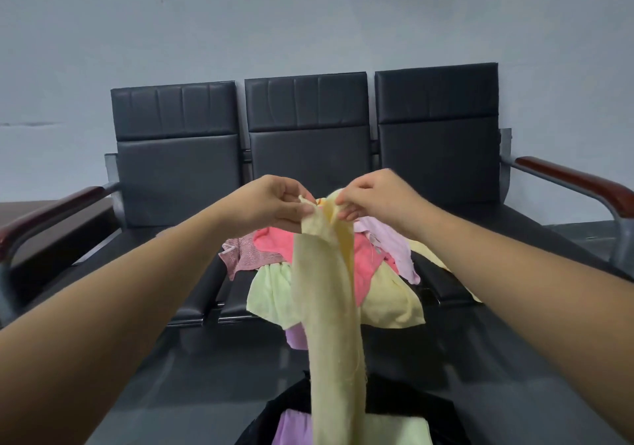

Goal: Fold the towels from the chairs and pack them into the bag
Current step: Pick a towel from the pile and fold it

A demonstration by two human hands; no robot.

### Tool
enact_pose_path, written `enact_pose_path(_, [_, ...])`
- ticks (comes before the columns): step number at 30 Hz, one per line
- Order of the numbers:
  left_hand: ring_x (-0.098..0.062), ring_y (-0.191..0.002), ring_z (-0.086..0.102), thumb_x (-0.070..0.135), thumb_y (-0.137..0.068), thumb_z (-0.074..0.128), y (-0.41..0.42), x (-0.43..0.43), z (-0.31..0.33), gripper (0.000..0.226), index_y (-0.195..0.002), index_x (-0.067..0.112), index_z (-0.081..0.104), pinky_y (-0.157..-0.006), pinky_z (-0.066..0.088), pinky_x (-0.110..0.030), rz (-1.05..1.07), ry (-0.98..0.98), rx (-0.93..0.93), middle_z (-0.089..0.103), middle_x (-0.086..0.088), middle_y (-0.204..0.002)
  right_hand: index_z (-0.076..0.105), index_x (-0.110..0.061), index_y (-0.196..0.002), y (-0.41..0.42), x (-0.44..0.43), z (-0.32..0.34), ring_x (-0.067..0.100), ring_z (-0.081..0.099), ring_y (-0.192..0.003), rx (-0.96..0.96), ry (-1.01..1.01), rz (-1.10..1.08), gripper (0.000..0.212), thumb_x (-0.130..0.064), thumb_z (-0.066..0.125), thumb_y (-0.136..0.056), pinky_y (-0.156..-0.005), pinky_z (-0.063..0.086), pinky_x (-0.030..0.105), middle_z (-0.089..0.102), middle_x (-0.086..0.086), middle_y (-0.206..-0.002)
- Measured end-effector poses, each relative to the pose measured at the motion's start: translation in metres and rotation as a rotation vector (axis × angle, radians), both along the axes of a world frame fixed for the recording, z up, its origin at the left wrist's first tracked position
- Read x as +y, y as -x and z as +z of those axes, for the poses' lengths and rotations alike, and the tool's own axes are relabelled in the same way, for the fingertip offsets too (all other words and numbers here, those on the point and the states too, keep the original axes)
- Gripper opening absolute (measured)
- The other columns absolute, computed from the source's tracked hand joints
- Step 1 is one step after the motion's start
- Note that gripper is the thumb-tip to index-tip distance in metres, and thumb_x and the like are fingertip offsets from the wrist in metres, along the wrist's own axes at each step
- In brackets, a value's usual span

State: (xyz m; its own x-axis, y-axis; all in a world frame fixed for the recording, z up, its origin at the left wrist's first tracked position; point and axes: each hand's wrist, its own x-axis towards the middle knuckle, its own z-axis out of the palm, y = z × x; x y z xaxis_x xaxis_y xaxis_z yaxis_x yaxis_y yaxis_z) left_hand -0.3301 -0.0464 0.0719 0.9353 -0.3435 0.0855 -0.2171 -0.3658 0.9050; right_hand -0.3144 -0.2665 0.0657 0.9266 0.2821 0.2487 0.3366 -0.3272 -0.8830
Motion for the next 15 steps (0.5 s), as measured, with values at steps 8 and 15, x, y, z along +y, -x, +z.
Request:
enact_pose_path(8, [-0.024,-0.067,0.076,0.028,-0.095,0.069,0.004,-0.016,0.0,0.031,-0.087,0.001,0.059,-0.051,0.052,-0.02,0.133,-0.186,-0.116,0.077,-0.016,-0.077,0.045,-0.014,-0.061,0.007,0.021,-0.017,0.012,0.033,-0.052,-0.323,0.558,0.009,0.045,-0.038,0.073,-0.088,-0.055,0.03,0.031,0.039,-0.003,-0.057])
enact_pose_path(15, [-0.016,-0.068,0.064,0.04,-0.091,0.073,-0.002,0.005,-0.01,0.015,-0.087,0.026,0.07,-0.069,0.056,-0.038,0.022,-0.484,-0.109,0.069,0.003,-0.072,0.054,0.017,-0.082,-0.005,0.003,-0.018,0.02,0.048,-0.069,-0.065,0.079,-0.01,0.056,-0.037,0.071,-0.079,-0.068,0.041,0.035,0.051,0.009,-0.073])
